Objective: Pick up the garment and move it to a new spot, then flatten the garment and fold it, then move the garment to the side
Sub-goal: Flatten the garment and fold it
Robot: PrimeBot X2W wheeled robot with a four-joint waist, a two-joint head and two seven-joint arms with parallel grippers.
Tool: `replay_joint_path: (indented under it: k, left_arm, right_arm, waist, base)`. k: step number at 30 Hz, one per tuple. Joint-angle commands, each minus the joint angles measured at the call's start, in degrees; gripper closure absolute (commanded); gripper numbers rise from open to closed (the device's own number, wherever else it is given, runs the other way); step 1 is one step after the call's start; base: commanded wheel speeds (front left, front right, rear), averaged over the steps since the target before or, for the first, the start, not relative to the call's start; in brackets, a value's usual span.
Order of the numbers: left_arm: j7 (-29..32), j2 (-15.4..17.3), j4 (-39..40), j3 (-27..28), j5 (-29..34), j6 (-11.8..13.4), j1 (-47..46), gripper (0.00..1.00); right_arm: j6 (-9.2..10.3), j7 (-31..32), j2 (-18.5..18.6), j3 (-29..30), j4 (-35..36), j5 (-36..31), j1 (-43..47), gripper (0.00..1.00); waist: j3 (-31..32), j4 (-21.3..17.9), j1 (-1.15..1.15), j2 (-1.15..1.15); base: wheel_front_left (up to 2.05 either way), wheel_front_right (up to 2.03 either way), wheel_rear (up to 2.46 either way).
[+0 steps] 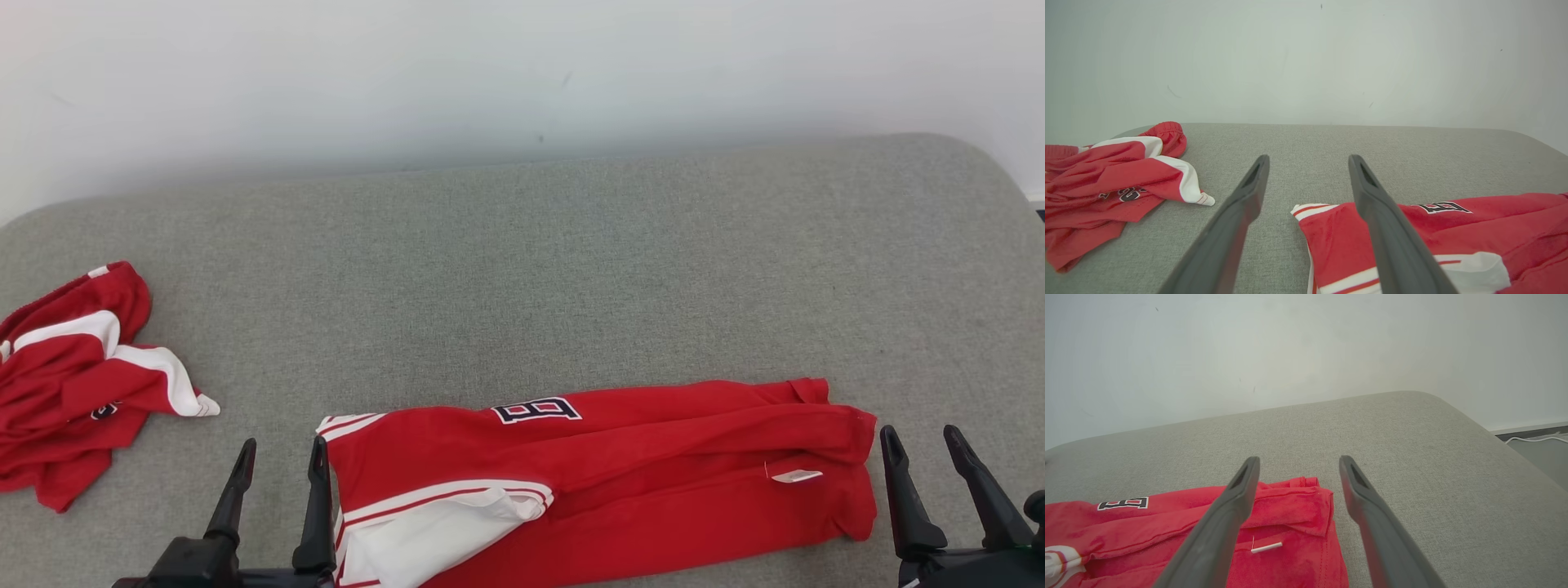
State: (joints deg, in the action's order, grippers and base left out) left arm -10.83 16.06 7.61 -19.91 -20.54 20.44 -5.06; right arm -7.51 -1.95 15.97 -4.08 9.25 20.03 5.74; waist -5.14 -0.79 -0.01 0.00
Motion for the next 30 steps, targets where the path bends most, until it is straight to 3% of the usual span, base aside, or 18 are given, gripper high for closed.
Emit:
replay_joint_path:
  k: [1, 15, 30]
  left_arm:
    - [-0.2, 0.4, -0.1, -0.1, 0.3, 0.2, 0.6, 0.0]
    - [-0.1, 0.5, 0.1, -0.4, 0.3, 0.2, -1.2, 0.0]
    - [-0.1, -0.8, -1.3, -3.0, 1.0, -1.3, -5.5, 0.0]
  right_arm:
    - [0.04, 0.2, -0.1, 0.1, 0.0, -0.2, 0.7, 0.0]
    - [0.04, 0.7, 0.8, 0.9, -2.2, 0.8, -1.7, 0.0]
    - [0.04, -3.5, 4.5, -2.1, -23.0, 6.2, -15.3, 0.0]
  waist:
    - [0.2, 0.1, 0.01, 0.0]
    - [-1.1, 0.9, 0.01, 0.0]
    - [-6.7, 2.4, 0.01, 0.0]
  base:
    - [0.0, 0.0, 0.0]
    - [0.0, 0.0, 0.0]
    - [0.0, 0.0, 0.0]
